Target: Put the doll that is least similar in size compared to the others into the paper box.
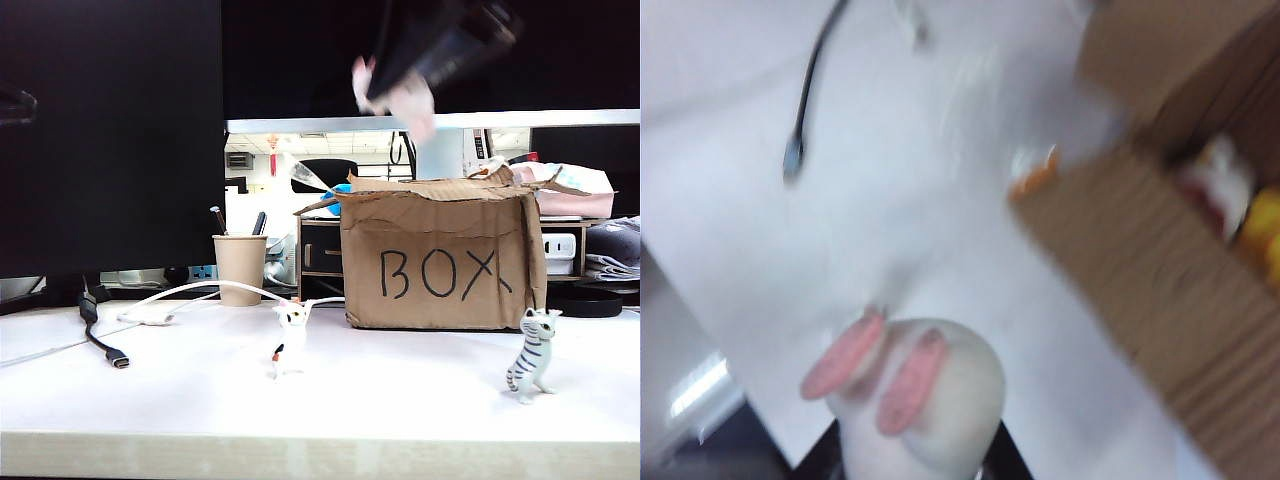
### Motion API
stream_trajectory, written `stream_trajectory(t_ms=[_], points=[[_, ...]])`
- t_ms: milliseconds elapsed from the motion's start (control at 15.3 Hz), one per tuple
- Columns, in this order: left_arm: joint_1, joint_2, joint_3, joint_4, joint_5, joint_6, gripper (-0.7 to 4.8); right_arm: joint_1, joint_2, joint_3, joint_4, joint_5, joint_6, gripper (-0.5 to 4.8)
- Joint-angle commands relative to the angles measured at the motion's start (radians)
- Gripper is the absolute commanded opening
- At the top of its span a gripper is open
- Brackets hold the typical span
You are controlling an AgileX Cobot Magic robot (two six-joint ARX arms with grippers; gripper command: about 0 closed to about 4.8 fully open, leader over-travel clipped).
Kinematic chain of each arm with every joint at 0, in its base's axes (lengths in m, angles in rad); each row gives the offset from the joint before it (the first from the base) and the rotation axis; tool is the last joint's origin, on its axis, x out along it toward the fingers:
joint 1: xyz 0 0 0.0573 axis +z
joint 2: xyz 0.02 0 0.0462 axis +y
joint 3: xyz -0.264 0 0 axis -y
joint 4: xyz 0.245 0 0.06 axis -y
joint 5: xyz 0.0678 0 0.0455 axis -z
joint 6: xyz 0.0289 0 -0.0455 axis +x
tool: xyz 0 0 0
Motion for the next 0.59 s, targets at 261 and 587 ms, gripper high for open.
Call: stream_trajectory(t_ms=[261,587], points=[[0.236,0.001,0.001,-0.011,0.0,-0.002,-0.05,-0.086,0.074,0.003,0.392,0.201,0.005,0.39],[0.251,0.001,0.001,-0.011,0.0,-0.002,-0.05,-0.119,0.202,0.003,0.506,0.312,0.011,0.65]])
